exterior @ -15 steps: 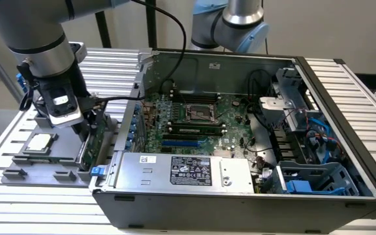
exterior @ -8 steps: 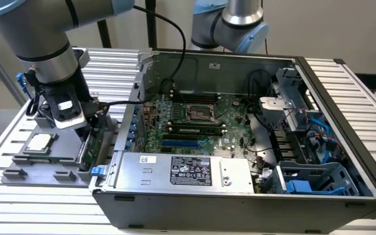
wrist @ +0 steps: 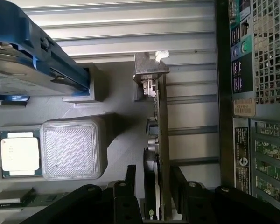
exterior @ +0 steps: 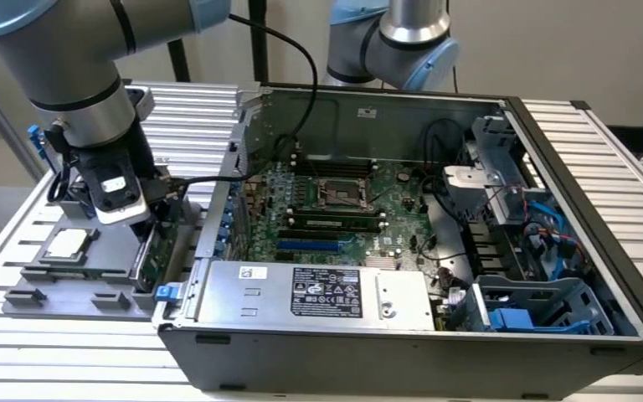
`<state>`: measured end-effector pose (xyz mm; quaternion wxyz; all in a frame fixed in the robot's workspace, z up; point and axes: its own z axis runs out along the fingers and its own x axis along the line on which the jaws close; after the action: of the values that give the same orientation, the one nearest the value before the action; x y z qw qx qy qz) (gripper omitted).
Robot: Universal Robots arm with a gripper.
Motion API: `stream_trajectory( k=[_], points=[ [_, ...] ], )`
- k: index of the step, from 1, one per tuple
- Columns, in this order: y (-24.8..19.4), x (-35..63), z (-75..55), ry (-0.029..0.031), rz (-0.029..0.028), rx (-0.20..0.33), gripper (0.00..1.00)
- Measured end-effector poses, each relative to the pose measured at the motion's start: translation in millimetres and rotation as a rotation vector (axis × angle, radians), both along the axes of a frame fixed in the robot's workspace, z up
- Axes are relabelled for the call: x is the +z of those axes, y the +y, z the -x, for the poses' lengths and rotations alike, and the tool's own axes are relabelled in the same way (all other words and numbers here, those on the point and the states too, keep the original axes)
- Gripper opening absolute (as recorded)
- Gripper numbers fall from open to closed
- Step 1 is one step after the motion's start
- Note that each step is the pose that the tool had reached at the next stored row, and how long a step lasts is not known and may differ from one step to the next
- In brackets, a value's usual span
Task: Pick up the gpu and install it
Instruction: 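Pick up the gpu and move the gpu toward the slot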
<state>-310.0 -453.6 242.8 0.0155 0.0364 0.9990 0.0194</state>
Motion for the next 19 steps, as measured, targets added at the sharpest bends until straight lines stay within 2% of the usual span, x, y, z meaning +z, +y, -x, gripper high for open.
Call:
stream_trajectory(
  k=[9, 10, 19],
  points=[
    [1.0, -1.5, 0.6, -0.0001, 0.0, -0.005, 1.0],
    [1.1, -1.5, 0.6, -0.0001, 0.0, -0.005, 0.0],
    [1.1, -1.5, 0.6, 0.0, 0.0001, -0.005, 0.0]
  ],
)
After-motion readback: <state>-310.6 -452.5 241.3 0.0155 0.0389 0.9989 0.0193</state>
